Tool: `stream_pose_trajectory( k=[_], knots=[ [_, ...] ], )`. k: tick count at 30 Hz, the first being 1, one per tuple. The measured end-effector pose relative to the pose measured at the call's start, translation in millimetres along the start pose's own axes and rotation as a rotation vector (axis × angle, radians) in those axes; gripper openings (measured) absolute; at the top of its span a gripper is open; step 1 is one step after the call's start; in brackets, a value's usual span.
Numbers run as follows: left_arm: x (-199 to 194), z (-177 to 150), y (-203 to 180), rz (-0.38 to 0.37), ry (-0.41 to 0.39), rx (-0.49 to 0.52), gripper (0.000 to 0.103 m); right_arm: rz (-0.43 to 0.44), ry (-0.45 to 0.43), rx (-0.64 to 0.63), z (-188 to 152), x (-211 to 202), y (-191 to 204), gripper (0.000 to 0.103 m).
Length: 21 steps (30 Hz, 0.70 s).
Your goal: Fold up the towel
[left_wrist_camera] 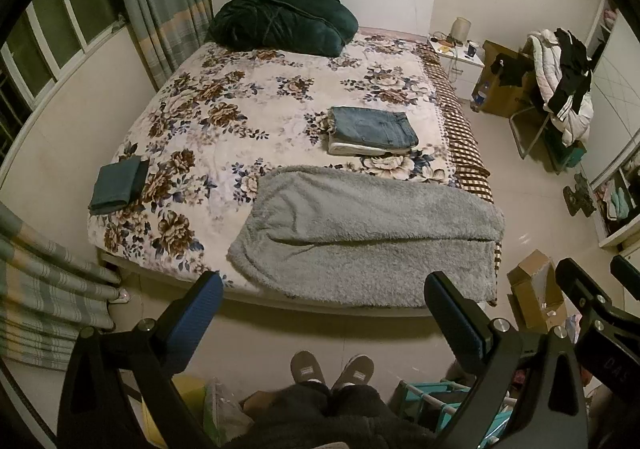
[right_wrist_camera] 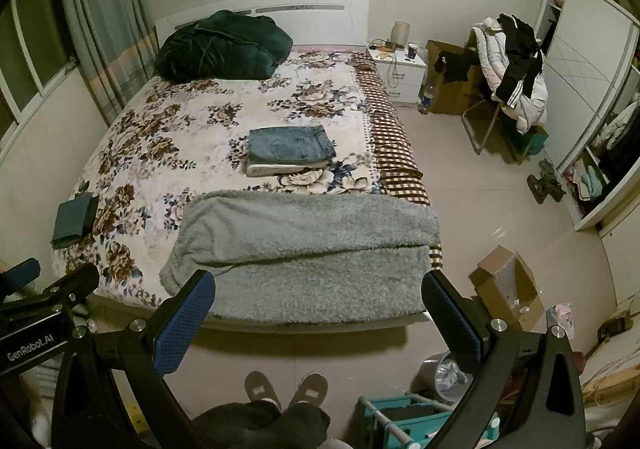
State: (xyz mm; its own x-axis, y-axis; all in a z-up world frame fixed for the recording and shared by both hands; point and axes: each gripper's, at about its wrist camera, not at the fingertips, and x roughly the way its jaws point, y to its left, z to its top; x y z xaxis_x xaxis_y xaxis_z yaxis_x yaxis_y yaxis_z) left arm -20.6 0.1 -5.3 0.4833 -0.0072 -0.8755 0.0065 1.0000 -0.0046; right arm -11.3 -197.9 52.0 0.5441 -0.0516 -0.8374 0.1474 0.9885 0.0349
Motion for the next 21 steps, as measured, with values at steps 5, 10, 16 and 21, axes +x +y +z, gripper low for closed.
stream_pose_trajectory(
  k=[5, 10, 16, 21],
  knots=[
    [-1.5, 0.9, 2.9, 0.001, -0.001, 0.0, 0.103, 0.002, 0.001, -0.006, -1.7, -2.7, 5.7, 0.103],
    [-1.9, 1.8, 3.2, 0.0, 0.001, -0.001, 0.103, 0.003, 0.002, -0.004, -2.2, -2.3, 5.6, 0.103],
    [-2.0, 1.7, 3.0, 0.0, 0.001, -0.001, 0.103, 0.005, 0.004, -0.003, -3.2, -2.5, 7.5, 0.103],
    [-3.1, 3.2, 2.8, 0.001, -0.001, 0.0, 0.103, 0.006, 0.004, -0.002, -3.3, -2.9, 7.5, 0.103]
  ],
)
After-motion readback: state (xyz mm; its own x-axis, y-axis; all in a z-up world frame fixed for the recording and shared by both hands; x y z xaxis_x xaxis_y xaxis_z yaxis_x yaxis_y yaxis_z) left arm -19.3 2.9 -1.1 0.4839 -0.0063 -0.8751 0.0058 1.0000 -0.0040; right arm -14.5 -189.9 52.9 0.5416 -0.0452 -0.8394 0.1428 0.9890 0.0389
